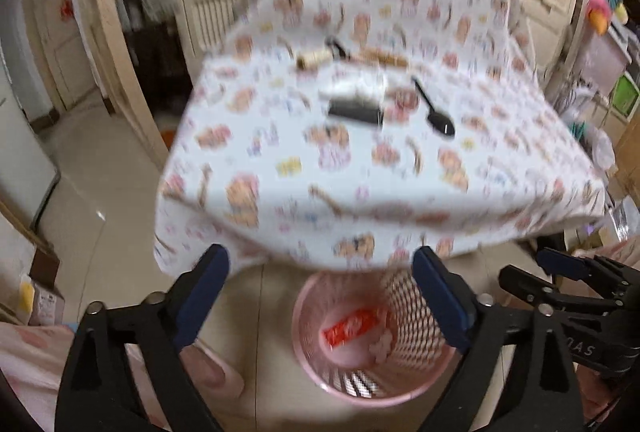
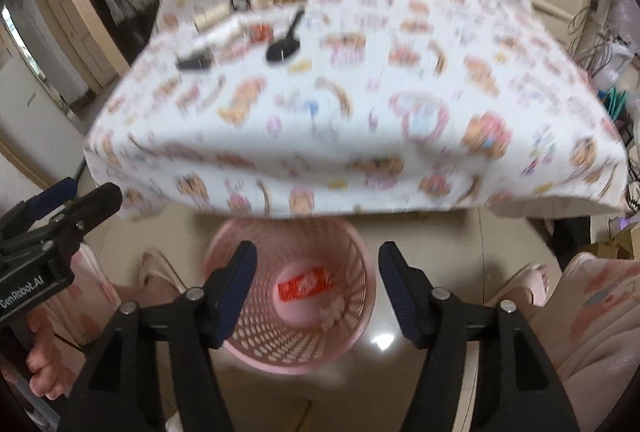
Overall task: Collect trash
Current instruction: 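Open both tools to drop the wrapper and tissue into the basket, then move both tools back toward the items on the sheet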
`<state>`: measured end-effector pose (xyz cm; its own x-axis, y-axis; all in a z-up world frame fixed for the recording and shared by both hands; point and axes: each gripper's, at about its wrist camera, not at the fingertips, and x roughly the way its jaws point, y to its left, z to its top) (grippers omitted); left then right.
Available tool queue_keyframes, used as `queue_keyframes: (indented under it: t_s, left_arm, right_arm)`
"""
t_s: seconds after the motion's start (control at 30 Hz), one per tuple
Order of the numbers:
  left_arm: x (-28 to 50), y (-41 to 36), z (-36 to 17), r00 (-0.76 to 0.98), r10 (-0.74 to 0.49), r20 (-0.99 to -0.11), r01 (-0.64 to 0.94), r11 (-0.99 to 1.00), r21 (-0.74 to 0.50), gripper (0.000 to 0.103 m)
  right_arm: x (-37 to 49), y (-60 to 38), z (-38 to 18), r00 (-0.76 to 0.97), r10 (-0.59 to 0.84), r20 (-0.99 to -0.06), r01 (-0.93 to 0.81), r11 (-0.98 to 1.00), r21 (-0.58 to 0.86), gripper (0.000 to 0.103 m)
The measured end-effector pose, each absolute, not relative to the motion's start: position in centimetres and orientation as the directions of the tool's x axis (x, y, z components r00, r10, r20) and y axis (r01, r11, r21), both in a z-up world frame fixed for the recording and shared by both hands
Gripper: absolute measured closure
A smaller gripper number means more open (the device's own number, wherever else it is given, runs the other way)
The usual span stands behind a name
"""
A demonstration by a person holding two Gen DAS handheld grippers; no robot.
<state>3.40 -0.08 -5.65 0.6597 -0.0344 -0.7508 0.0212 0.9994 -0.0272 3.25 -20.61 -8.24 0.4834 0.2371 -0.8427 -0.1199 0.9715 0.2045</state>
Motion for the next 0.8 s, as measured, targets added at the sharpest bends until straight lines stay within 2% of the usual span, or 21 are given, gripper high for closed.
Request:
queue_keyframes:
  t_s: [0.17,0.3,0.6,0.8]
  left_arm:
    - [2.7,-0.3,-3.8,0.734,-0.013,-0.679,0.016,1.0,-0.003,0.002]
    - [2.2,-0.3,-3.1,0.764,-0.014,-0.645,0.009,1.0,-0.01,0.001]
    - [1.7,-0.4,-2.9,0.769,0.029,-0.639,-0.009,0.999,0.034,0.001]
    - [0.3,-0.2,-0.6,0.829,0.033,-0.558,-0.015,0.999,0.036,0.001]
  right_arm:
    - [2.1,-20.4,-5.3,0.602,0.203,-0.773,-0.163,0.978,0.13,0.035]
    - [1.3,-20.6,-4.2,0.647,0.21,-0.733,-0.184,0.976,0.116,0.032]
    - [1.2,-21.6,-3.5,0.67,0.198,-0.715,-0.156,0.98,0.124,0.028]
    - [0.9,-22.1,-2.8,0.691,0.204,-0.694,-0.147,0.979,0.141,0.025]
